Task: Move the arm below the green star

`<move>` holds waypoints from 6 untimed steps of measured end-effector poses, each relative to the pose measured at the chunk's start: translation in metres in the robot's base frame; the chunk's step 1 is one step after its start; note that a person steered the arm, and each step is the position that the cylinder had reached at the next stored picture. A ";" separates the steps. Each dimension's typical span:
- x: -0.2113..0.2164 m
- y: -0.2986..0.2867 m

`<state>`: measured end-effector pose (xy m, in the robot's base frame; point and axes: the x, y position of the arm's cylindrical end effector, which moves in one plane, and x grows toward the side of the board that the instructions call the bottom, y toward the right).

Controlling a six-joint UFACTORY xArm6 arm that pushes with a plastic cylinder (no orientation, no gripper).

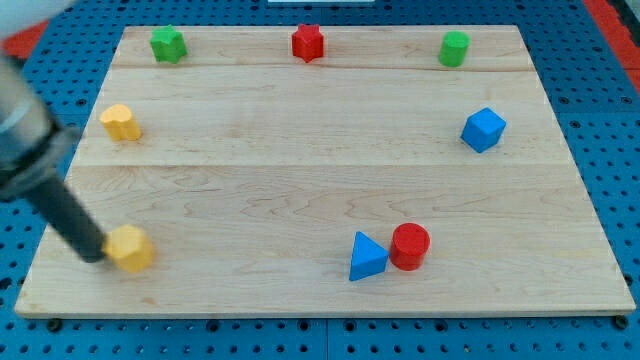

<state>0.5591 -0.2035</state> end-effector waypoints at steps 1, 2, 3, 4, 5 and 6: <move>-0.003 0.087; -0.003 0.155; -0.003 0.164; -0.018 0.121; -0.081 0.093; -0.174 0.107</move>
